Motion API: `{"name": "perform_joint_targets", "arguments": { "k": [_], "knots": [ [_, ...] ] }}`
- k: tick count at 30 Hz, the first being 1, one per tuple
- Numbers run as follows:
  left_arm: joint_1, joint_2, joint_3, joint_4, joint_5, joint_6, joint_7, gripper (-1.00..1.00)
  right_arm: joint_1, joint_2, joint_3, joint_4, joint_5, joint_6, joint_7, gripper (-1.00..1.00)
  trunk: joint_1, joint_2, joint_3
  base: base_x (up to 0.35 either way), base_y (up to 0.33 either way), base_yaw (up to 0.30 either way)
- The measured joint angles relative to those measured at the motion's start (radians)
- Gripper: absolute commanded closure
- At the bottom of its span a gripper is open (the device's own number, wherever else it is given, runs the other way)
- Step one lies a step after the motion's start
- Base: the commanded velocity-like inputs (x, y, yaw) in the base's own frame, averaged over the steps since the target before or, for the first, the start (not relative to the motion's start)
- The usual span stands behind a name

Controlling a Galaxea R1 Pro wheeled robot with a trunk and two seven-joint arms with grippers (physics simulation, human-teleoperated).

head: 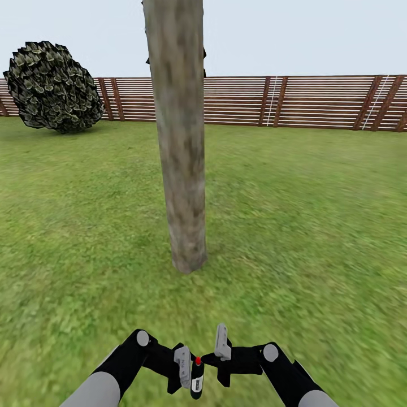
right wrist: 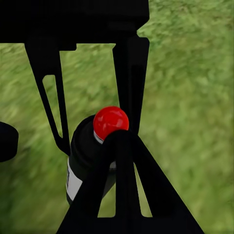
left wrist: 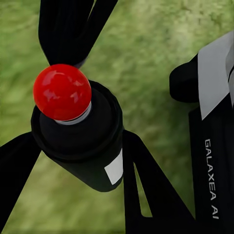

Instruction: In the garden, pick up the pesticide atomizer on the floor and spray pesticide onto both trees until each tree trunk is fully covered.

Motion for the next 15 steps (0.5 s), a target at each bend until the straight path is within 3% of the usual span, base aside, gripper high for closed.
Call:
{"name": "perform_joint_targets", "arguments": {
  "k": [10, 15],
  "knots": [
    [0.0, 0.0, 0.004, 0.001, 0.001, -0.004, -0.002, 1.0, 0.0, 0.0, 0.0, 0.001, 0.0, 0.0, 0.0, 1.0, 0.0, 0.0, 0.0, 0.0, 0.0, 0.0],
    [0.0, 0.003, -0.001, 0.002, 0.039, -0.005, -0.003, 1.0, -0.001, 0.0, -0.001, 0.0, -0.008, -0.001, 0.0, 1.0, 0.0, 0.0, 0.0, 0.0, 0.0, 0.0]
  ]
}}
